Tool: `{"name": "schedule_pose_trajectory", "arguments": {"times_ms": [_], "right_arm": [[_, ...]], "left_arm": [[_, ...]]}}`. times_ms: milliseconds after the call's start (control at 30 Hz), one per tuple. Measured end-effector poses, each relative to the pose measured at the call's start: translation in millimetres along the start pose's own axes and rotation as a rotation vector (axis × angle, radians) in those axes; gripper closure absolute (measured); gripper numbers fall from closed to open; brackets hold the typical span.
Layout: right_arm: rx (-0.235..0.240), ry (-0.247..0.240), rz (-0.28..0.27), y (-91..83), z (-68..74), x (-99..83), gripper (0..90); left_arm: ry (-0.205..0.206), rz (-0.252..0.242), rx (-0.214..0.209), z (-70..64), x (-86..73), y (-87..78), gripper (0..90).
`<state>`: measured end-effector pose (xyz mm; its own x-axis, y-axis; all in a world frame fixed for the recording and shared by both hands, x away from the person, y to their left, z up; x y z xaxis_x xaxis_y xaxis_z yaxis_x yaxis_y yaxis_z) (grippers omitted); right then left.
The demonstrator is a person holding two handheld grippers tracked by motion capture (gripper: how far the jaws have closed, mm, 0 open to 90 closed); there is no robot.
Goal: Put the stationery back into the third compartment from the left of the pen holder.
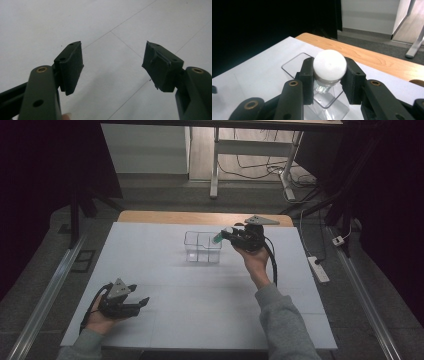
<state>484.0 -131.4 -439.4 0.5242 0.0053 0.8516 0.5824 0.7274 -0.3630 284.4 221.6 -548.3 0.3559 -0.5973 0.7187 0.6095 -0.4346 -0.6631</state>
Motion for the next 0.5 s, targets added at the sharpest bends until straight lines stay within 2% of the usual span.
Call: {"name": "schedule_pose_trajectory", "arguments": {"times_ms": [133, 200, 233, 300, 500], "right_arm": [[-0.016, 0.007, 0.025, 11.1, -4.2, -5.3, 64.0], [-0.01, 0.001, 0.037, 15.0, -4.0, -8.0, 63.2], [0.003, 0.007, 0.038, 15.6, -3.1, -9.0, 60.0], [0.027, 0.025, 0.035, 14.6, -1.6, -9.0, 53.9], [0.042, 0.011, 0.031, 1.9, 2.8, -11.1, 50.3]], "left_arm": [[-0.002, 0.004, 0.002, 1.2, -1.0, 0.8, 31.8], [-0.005, 0.002, 0.003, 1.8, -1.5, 0.6, 31.8], [-0.004, 0.002, 0.006, 2.1, -1.7, 0.2, 31.8], [-0.006, 0.001, 0.01, 2.9, -2.1, -0.1, 31.8], [-0.006, 0.0, 0.011, 3.1, -2.1, 0.0, 31.8]]}}
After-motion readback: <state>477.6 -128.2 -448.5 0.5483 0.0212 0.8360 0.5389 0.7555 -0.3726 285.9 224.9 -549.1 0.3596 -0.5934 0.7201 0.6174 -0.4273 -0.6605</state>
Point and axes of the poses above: each handheld gripper's, and its own axes: y roughly forward along the jaws, x roughly out of its top, z roughly to its left, the point moved 4 cm from there along y, roughly forward along the jaws, and after that the axes turned 14 degrees about y, right-handed, at the moved point
